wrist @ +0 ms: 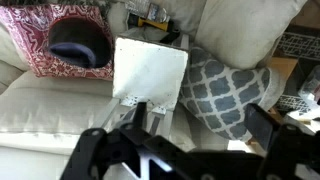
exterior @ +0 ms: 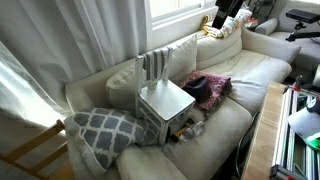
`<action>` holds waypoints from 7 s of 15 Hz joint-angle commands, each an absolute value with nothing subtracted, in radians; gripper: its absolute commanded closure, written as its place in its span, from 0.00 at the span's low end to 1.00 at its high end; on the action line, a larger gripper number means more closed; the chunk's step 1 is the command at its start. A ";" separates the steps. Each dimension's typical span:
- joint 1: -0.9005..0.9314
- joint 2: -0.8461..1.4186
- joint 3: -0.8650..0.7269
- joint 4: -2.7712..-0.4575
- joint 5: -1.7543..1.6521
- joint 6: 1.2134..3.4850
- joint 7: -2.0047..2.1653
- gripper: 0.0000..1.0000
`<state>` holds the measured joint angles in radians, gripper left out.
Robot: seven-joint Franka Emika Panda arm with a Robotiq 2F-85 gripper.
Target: Pick up both the black and red hat and hang them on the right corner of the backrest of the chair, pick up the black hat and put it on the seat of the chair
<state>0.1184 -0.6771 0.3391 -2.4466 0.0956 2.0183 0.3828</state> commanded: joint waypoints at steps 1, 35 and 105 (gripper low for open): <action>0.129 -0.674 0.330 -2.444 0.088 2.016 0.389 0.00; 0.067 -0.363 -0.194 -2.501 0.022 1.938 -0.454 0.00; -0.430 0.993 0.070 -1.711 0.066 2.485 -0.665 0.62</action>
<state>-0.4607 0.9521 0.0839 -1.7262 0.0655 2.5016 -0.6961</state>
